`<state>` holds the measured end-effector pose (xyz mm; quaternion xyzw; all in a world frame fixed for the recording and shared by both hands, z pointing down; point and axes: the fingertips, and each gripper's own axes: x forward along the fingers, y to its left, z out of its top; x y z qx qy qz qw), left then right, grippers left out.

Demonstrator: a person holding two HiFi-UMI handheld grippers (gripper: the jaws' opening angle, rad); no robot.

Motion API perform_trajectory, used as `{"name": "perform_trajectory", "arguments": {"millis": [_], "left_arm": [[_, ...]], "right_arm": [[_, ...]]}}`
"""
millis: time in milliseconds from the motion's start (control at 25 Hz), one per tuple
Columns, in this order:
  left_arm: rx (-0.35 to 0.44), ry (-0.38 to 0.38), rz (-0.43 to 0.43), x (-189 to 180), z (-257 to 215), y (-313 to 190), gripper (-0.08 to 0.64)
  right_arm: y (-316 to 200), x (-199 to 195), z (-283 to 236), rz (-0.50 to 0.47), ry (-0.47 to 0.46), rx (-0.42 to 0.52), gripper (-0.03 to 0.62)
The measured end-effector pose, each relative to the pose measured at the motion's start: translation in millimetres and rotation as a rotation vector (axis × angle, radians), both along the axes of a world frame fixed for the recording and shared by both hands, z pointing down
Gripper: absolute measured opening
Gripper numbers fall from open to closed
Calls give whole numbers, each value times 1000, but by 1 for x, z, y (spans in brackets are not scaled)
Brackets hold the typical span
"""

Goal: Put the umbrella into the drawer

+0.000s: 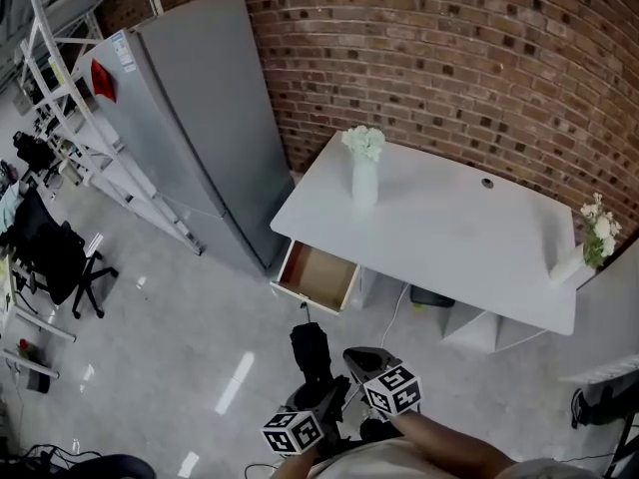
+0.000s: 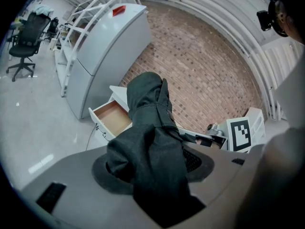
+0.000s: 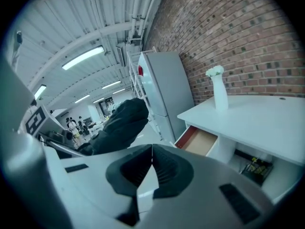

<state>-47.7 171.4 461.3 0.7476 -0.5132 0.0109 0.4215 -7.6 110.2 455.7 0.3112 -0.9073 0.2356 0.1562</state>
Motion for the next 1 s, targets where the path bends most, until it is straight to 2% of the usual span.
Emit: {"name": "perform_trajectory", "arguments": {"millis": [240, 600, 1000], "left_arm": [[-22, -14, -32, 18, 8, -32, 255], [-20, -80, -131, 3, -1, -61, 255], [-11, -111, -141, -1, -11, -81, 255]], "right_arm": [[-34, 15, 16, -43, 31, -10, 17], [-61, 5, 14, -120, -24, -13, 17], [-85, 11, 3, -96, -62, 5, 17]]}}
